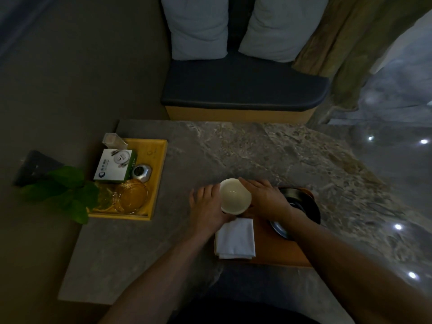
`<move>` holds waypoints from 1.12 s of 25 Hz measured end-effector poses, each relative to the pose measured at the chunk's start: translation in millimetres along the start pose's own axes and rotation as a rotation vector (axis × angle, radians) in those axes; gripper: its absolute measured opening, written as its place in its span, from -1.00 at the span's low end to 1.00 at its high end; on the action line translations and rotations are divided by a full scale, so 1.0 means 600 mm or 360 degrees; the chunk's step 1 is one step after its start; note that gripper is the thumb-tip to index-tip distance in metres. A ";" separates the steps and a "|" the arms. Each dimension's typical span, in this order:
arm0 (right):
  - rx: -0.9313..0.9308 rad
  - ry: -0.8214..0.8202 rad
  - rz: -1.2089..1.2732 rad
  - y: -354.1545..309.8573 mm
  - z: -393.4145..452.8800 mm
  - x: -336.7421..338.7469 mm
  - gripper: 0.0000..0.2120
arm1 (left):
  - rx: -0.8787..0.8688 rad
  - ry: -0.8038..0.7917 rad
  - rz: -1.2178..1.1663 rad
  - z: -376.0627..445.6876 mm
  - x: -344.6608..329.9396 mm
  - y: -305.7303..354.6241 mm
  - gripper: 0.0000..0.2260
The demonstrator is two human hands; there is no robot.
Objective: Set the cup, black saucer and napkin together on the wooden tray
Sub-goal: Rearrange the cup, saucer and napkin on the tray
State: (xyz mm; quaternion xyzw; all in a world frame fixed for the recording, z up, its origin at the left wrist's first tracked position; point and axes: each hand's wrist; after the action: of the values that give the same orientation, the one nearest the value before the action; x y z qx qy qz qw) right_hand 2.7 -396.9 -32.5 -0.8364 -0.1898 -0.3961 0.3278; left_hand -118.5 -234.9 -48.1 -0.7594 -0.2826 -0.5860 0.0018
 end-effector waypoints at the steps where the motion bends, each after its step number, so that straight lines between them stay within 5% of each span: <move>1: -0.0012 0.0057 0.0029 0.002 -0.008 -0.005 0.02 | -0.0012 -0.0024 0.0035 0.001 0.004 -0.003 -0.07; 5: -0.0108 0.0430 0.0092 0.020 -0.052 -0.037 -0.39 | -0.0163 -0.0371 0.0042 0.035 0.042 -0.026 0.02; 9: -0.0094 0.0490 0.0108 0.023 -0.067 -0.055 -0.72 | -0.0353 -0.0574 0.0146 0.068 0.067 -0.031 0.00; 19: -0.0171 0.0528 0.0116 0.035 -0.064 -0.031 -0.79 | -0.0129 -0.0254 -0.0168 0.016 0.023 -0.009 -0.09; 28: -0.0189 0.0530 0.0089 0.041 -0.062 -0.038 -0.77 | -0.0159 -0.0384 -0.0276 0.028 0.028 -0.021 -0.13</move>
State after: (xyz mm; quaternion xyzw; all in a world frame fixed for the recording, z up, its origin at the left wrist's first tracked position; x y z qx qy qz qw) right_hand -16.8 -441.8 -42.5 -0.7821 -0.0860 -0.5303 0.3156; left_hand -106.6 -211.3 -42.3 -0.7963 -0.3157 -0.5018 -0.1205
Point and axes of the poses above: each hand's wrist, its own z-axis towards the middle knuckle, its own x-axis out of the back of the hand, y = z × x, and after that the axes turned 5 degrees about -y, right-handed
